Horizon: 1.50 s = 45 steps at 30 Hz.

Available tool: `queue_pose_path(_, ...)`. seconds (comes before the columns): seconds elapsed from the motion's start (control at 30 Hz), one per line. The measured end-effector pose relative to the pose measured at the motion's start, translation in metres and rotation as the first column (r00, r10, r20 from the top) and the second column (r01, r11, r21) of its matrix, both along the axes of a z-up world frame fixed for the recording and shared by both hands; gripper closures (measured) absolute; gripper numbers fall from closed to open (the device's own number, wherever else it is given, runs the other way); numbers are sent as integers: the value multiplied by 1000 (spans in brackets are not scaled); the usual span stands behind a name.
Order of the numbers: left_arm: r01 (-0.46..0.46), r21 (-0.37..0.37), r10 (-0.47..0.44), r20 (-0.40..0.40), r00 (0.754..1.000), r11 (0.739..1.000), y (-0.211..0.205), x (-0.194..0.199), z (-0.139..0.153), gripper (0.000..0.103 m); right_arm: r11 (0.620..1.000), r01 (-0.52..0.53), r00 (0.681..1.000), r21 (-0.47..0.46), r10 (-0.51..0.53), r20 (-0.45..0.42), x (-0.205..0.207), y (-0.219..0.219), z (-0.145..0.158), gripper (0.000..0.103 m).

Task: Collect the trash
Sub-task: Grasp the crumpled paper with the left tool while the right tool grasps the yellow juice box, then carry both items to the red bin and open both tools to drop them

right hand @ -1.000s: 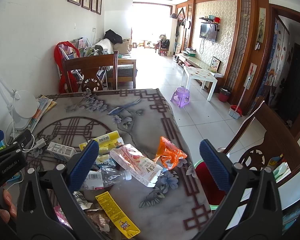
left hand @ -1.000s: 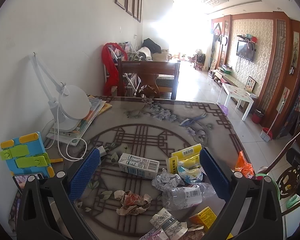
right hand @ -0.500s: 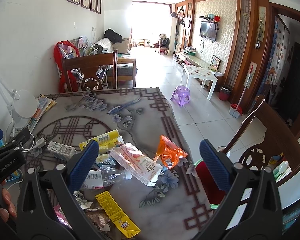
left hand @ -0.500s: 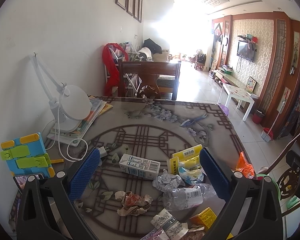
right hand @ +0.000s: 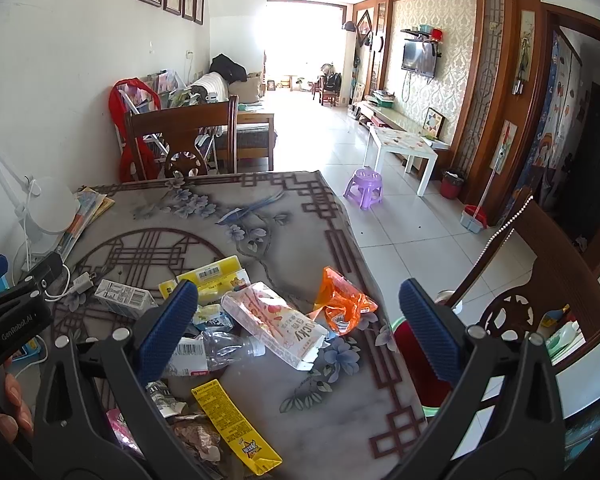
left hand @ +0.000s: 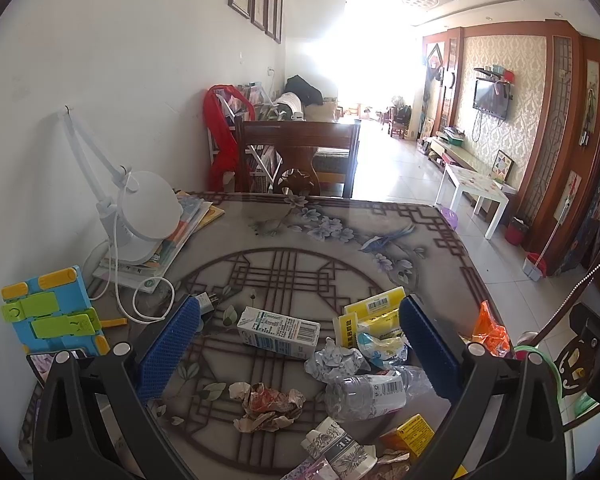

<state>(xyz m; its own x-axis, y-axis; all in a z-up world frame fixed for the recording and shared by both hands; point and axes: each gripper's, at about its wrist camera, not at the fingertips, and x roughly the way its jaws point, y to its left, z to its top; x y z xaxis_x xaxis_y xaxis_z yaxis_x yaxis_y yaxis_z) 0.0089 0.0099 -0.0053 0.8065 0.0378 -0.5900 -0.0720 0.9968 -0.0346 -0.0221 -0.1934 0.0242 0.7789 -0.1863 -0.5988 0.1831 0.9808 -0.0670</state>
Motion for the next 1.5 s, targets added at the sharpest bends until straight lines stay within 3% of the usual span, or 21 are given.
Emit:
queue_pose_path(0.13, 15, -10, -15, -11, 1000, 1000, 7, 2, -4, 8, 1000, -29, 999, 6, 29, -36, 3, 0, -10, 4)
queue_pose_path(0.23, -5, 4, 5, -24, 1000, 1000, 23, 2, -15, 8, 996, -91, 988, 8, 91, -128, 7, 1, -36, 4)
queue_pose_path(0.37, -26, -6, 25, -124, 992, 1000, 51, 8, -41, 8, 960, -223, 912, 167, 266, -312, 14, 4, -103, 4)
queue_pose_path(0.43, -24, -40, 16, -202, 979, 999, 64, 11, -62, 8, 939, -229, 870, 256, 316, -378, 16, 6, -139, 8)
queue_pose_path(0.5, -15, -56, -1, -264, 964, 998, 74, 10, -82, 10, 926, -219, 835, 308, 341, -431, 17, 11, -169, 28)
queue_pose_path(0.57, 2, -59, -21, -324, 946, 998, 77, 7, -102, 18, 910, -211, 803, 357, 370, -468, 17, 13, -193, 39)
queue_pose_path(0.63, 22, -97, -58, -390, 919, 995, 79, 8, -122, 22, 873, -175, 782, 456, 405, -474, 16, 10, -202, 39)
queue_pose_path(0.77, 54, -160, -122, -450, 885, 986, 74, 11, -152, 23, 880, -208, 762, 427, 419, -494, 13, 23, -202, 39)
queue_pose_path(0.83, 64, -168, -136, -460, 878, 984, 69, 18, -163, 23, 883, -214, 756, 417, 420, -503, 12, 25, -199, 31)
queue_pose_path(0.87, 61, -176, -137, -461, 877, 983, 68, 22, -167, 22, 886, -216, 755, 411, 418, -504, 10, 21, -199, 24)
queue_pose_path(0.93, 46, -184, -129, -470, 873, 982, 66, 34, -176, 22, 889, -223, 754, 401, 418, -507, 8, 23, -199, 27)
queue_pose_path(1.0, 19, -199, -119, -503, 856, 980, 64, 47, -189, 23, 897, -211, 753, 390, 403, -520, 9, 20, -203, 56)
queue_pose_path(1.03, 8, -216, -123, -525, 842, 976, 64, 52, -194, 24, 894, -200, 754, 401, 401, -519, 8, 18, -204, 59)
queue_pose_path(1.13, -24, -295, -152, -558, 816, 955, 65, 59, -210, 41, 882, -179, 769, 437, 402, -497, 7, 12, -201, 63)
queue_pose_path(1.17, -35, -325, -161, -556, 815, 945, 66, 58, -211, 55, 876, -177, 780, 448, 403, -479, 6, 10, -198, 63)
queue_pose_path(1.2, -46, -350, -166, -552, 817, 936, 67, 56, -211, 65, 871, -177, 791, 459, 403, -460, 6, 8, -193, 64)
queue_pose_path(1.3, -49, -328, -141, -531, 835, 943, 64, 51, -201, 74, 865, -186, 828, 466, 393, -401, 2, 2, -174, 65)
queue_pose_path(1.5, -37, -304, -111, -455, 884, 952, 58, 36, -162, 76, 869, -202, 884, 451, 360, -297, -2, -15, -133, 65)
